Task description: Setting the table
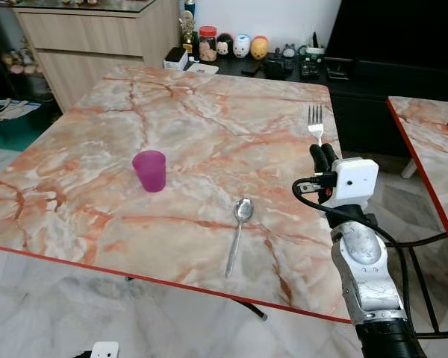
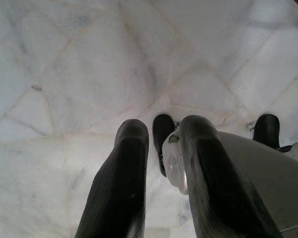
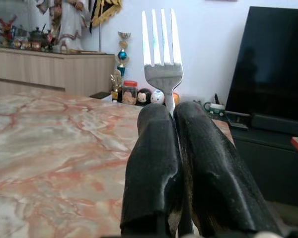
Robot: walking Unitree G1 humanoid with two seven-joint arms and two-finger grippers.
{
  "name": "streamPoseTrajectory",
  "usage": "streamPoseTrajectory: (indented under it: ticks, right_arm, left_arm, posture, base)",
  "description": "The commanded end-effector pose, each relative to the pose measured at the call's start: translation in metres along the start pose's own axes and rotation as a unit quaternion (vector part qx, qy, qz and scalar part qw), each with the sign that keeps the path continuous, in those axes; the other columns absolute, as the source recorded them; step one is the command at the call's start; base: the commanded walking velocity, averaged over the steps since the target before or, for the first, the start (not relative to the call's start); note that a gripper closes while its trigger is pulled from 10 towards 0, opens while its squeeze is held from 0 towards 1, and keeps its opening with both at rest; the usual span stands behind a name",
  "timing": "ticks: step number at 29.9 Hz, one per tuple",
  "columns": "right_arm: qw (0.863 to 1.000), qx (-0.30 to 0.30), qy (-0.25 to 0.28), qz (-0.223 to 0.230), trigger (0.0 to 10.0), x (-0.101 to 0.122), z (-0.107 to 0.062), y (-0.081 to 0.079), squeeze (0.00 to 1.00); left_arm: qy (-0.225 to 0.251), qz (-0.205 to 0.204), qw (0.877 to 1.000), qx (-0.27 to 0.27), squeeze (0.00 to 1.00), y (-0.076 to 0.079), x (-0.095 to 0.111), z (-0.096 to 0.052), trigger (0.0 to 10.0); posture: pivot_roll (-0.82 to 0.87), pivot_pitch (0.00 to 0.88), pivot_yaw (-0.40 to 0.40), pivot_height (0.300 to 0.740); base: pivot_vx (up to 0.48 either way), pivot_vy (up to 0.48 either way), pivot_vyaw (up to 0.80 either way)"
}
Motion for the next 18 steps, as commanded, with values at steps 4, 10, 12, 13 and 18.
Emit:
streamPoseTrajectory:
  ticks: [4, 10, 12, 13, 18]
  right_arm:
    - [1.0, -0.019, -0.002, 0.006, 10.0, 0.0004, 0.0033, 0.0076, 0.0]
    - [1.0, -0.017, 0.008, 0.003, 10.0, 0.0044, 0.0044, 0.0066, 0.0]
    - [1.0, -0.017, 0.008, 0.003, 10.0, 0.004, 0.0045, 0.0064, 0.0]
    - [1.0, -0.017, 0.007, 0.004, 10.0, 0.0037, 0.0046, 0.0065, 0.0]
    - [1.0, -0.018, 0.007, 0.006, 10.0, 0.0035, 0.0047, 0.0062, 0.0]
  left_arm:
    - [-0.004, -0.004, 1.0, -0.004, 0.0, 0.0014, -0.0045, -0.0011, 10.0]
    - [-0.003, -0.004, 1.0, -0.004, 0.0, 0.0009, -0.0047, -0.0012, 10.0]
    - [-0.003, -0.004, 1.0, -0.004, 0.0, 0.001, -0.0045, -0.0012, 10.0]
    - [-0.003, -0.004, 1.0, -0.005, 0.0, 0.001, -0.0043, -0.0011, 10.0]
    - [-0.003, -0.003, 1.0, -0.005, 0.0, 0.0009, -0.0034, -0.0009, 10.0]
  posture:
    - [-0.06, 0.0, -0.016, 0.74]
    - [-0.06, 0.0, -0.017, 0.74]
    - [-0.06, 0.0, -0.018, 0.74]
    - [-0.06, 0.0, -0.018, 0.74]
    - [-0.06, 0.0, -0.018, 0.74]
  base:
    - [0.0, -0.308, -0.37]
    - [0.0, -0.324, -0.19]
    - [0.0, -0.332, 0.0]
    - [0.0, -0.33, 0.0]
    - [0.0, -0.332, 0.0]
Point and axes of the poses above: a point about 5 cm out from each wrist's last joint towards the gripper, its own z axis pointing out of the wrist towards the gripper, its own x axis along the axis of the wrist's last joint, y = z × x, the point moved 6 cm from there along z, pointing out of the wrist towards the gripper, and after that the axes turned 6 degrees about z, right-handed, at the moved point
